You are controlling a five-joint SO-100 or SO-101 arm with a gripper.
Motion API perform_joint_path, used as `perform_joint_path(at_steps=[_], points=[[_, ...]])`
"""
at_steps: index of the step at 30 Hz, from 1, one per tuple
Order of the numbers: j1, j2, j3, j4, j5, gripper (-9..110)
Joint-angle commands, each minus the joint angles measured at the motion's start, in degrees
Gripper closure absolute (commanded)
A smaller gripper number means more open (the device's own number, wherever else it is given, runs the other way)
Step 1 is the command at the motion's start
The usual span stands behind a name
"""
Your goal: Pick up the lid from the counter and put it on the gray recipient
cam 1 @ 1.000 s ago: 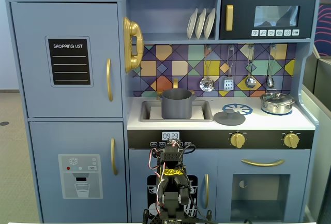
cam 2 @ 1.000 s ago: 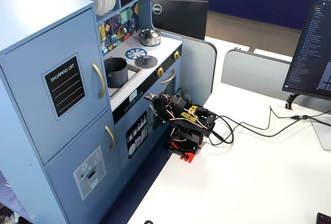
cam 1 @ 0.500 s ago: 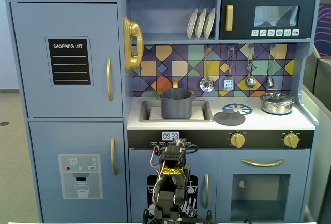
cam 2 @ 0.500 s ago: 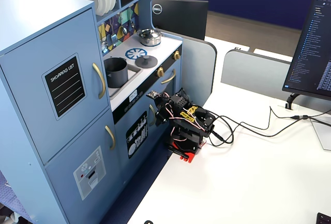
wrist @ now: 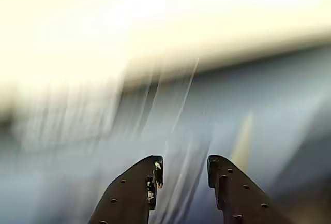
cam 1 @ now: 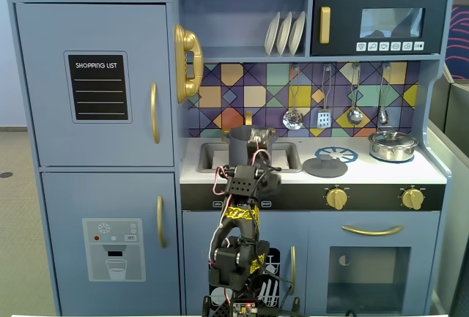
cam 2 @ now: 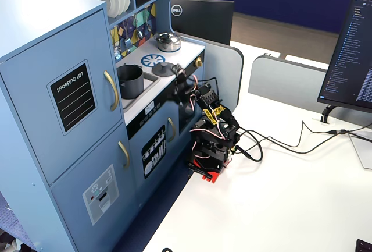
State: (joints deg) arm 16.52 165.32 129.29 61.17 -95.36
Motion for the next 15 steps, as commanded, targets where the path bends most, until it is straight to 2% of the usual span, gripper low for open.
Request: perform_joint_path(at_steps=[1, 10, 15], points=[[6.59, -1.93, -3.69, -12.83, -1.67, 102], [10.81, -2.81, 9.23, -46.05, 2.55, 101], [13.18, -7.91, 14.68, -61.0, 4.48, 94]])
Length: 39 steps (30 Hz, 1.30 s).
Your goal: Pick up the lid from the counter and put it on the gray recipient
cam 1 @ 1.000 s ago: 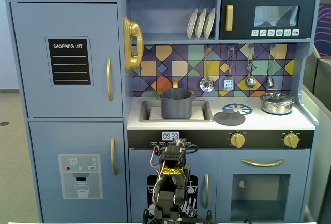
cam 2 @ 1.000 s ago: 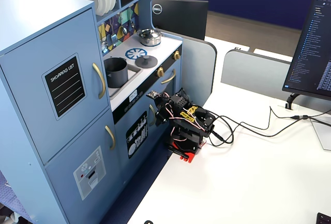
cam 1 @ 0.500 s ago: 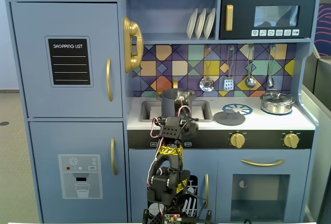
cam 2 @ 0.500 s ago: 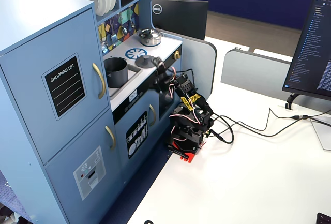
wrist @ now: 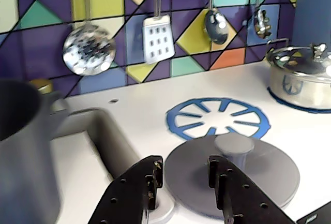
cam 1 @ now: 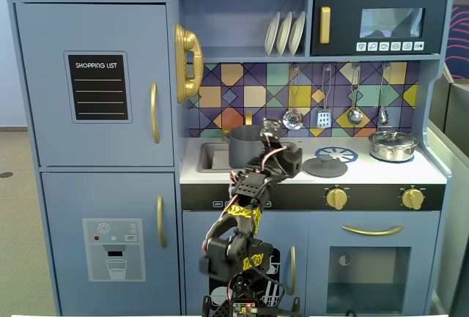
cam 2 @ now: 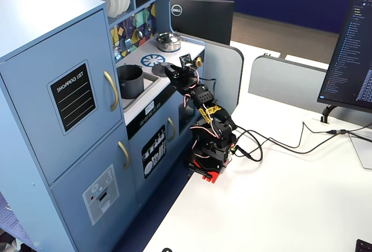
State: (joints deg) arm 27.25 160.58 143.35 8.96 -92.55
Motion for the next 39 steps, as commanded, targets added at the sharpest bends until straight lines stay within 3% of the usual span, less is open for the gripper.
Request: perform_joint_path(at_steps=[1, 15, 39], points=[[3.25, -4.83, 1.23, -11.87, 2.29, 92], [9.4, -21.53, -5.71, -17.67, 3.25, 74], [8.0, -46.32, -19.16, -26.28, 4.13, 75]])
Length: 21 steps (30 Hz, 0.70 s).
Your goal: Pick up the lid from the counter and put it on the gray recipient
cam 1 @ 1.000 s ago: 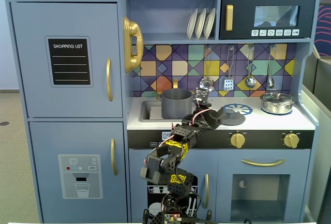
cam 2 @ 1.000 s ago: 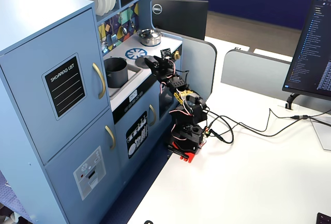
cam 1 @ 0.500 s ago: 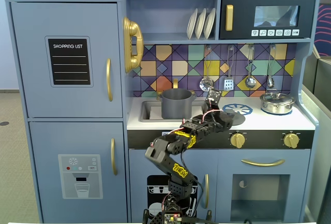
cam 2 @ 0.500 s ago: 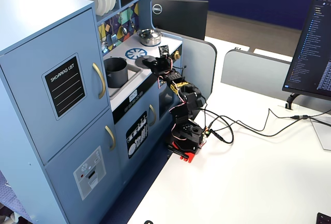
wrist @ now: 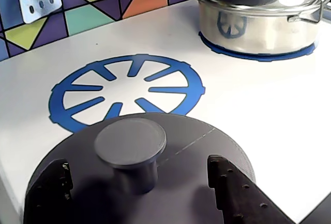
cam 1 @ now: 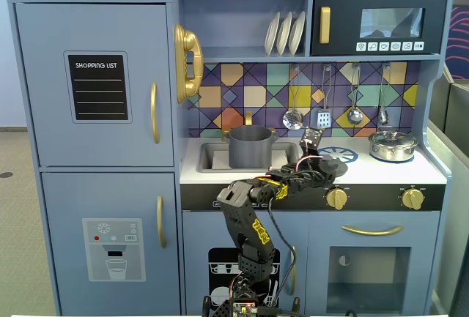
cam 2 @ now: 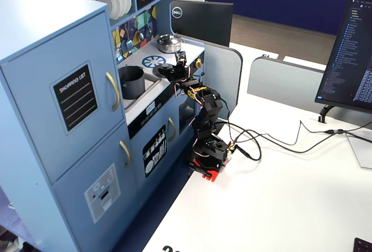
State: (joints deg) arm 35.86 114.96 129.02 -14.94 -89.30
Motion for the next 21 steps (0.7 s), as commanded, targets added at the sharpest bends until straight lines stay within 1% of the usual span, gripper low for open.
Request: perform_joint_path(at_steps=[1, 13, 18, 20, 21], points=[[-0.7, -1.32, -5.27, -2.46, 0.88, 75], [-1.58, -7.91, -10.37, -3.52, 1.32, 77], [-2.02, -9.76, -11.16, -3.6, 1.76, 80], [-2.11, -10.2, -10.9, -3.16, 1.67, 84], [-2.29, -10.37, -10.72, -3.08, 1.58, 88]])
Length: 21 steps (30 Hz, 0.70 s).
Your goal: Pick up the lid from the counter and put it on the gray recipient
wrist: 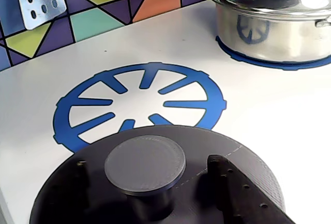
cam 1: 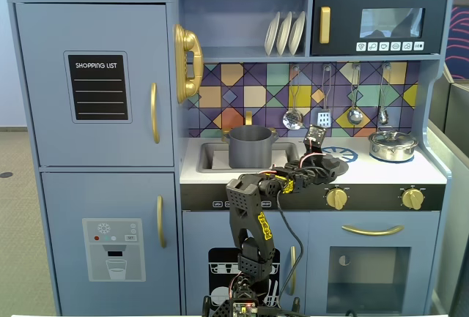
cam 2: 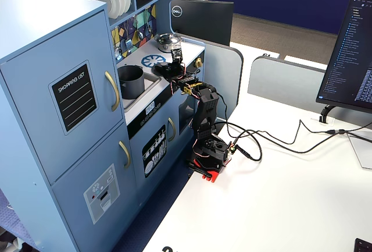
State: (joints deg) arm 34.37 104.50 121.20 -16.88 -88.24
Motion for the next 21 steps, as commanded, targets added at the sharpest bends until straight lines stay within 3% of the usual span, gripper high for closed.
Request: perform_joint_path(at_steps=[1, 4, 21], points=[[-0.88, 0.0, -2.64, -0.79, 0.18, 93], [-1.32, 0.53, -1.41, -0.7, 0.53, 101], [-2.99, 13.27, -3.34, 0.0, -0.97, 101]])
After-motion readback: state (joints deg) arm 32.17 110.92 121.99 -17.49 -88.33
